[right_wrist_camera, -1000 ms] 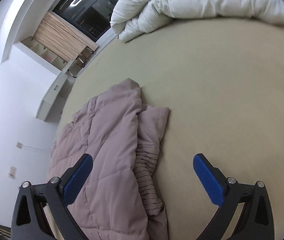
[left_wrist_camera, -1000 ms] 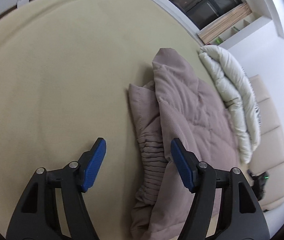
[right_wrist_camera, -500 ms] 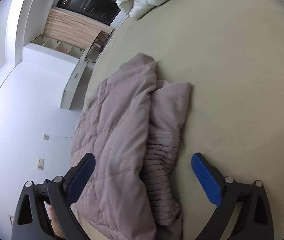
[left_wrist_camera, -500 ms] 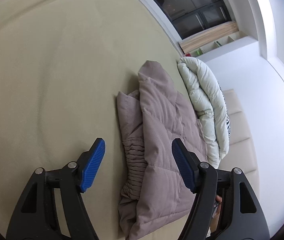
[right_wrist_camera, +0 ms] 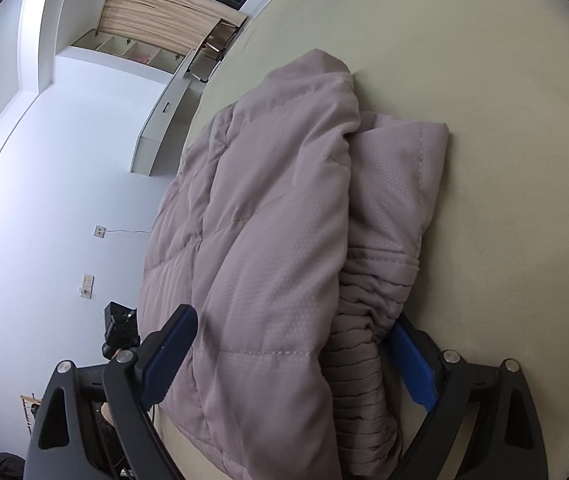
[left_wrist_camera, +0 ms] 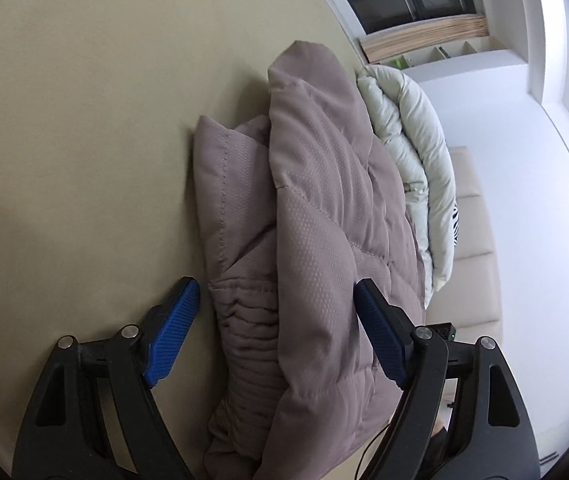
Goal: Fold large clothes
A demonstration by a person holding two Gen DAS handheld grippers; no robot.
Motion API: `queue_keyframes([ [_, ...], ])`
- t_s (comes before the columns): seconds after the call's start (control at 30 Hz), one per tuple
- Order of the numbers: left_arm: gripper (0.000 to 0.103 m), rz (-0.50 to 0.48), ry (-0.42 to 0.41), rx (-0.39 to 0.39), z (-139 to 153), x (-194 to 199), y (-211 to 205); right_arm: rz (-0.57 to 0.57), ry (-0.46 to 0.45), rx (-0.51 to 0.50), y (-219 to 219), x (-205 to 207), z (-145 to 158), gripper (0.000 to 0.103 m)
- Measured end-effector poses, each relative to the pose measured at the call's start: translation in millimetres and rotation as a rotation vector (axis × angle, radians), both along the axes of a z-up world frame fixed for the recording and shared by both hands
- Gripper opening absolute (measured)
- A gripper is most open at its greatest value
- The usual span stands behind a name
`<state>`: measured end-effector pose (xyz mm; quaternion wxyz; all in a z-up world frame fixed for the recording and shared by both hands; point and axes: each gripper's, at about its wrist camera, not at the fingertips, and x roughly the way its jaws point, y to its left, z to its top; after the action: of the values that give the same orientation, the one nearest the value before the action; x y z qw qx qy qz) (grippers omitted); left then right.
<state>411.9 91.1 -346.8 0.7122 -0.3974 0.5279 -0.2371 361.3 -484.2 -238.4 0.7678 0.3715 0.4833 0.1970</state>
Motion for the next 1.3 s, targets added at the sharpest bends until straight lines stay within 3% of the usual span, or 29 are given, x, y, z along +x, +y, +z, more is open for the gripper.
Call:
queue_keyframes([
  [0.1, 0.065, -0.006, 0.031, -0.056, -13.2, 10.8, -1.5, 0.017, 0.000, 0.005, 0.1, 2.8, -3.0, 0.094],
  [0.2, 0.061, -0.018, 0.062, -0.097, -25.0, 24.5, -7.7, 0.054, 0.007, -0.013, 11.2, 15.3, -5.8, 0.094],
  [0.27, 0.060, -0.019, 0.071, -0.096, -29.3, 32.0, -14.8, 0.071, 0.014, -0.016, 18.0, 24.6, -8.2, 0.094],
  [0.37, 0.051, -0.017, 0.077, -0.093, -35.0, 40.2, -24.1, 0.071, 0.026, -0.025, 24.9, 34.9, -9.8, 0.092],
  [0.43, 0.039, -0.022, 0.089, -0.116, -38.6, 42.7, -25.9, 0.067, 0.018, -0.032, 25.1, 32.1, -7.8, 0.082],
  [0.63, 0.027, -0.035, 0.063, -0.105, -19.4, 32.0, -23.0, 0.046, -0.042, -0.065, 31.1, 10.2, 14.6, 0.052],
  [0.83, 0.024, -0.044, 0.007, -0.157, 16.2, -26.3, -3.6, 0.081, -0.111, -0.115, 55.4, -40.3, 57.4, 0.045],
  [1.07, 0.024, -0.026, -0.009, -0.172, 43.7, -137.0, 42.6, 0.135, -0.141, -0.076, 101.2, -144.4, 78.1, 0.045],
  [1.2, 0.025, -0.036, -0.023, -0.168, 48.3, -189.9, 64.7, 0.136, -0.128, -0.037, 114.8, -202.1, 68.8, 0.045],
  [1.3, 0.026, -0.030, 0.042, -0.147, 17.0, -206.7, 70.8, 0.083, -0.051, -0.006, 108.4, -228.6, 31.8, 0.047],
])
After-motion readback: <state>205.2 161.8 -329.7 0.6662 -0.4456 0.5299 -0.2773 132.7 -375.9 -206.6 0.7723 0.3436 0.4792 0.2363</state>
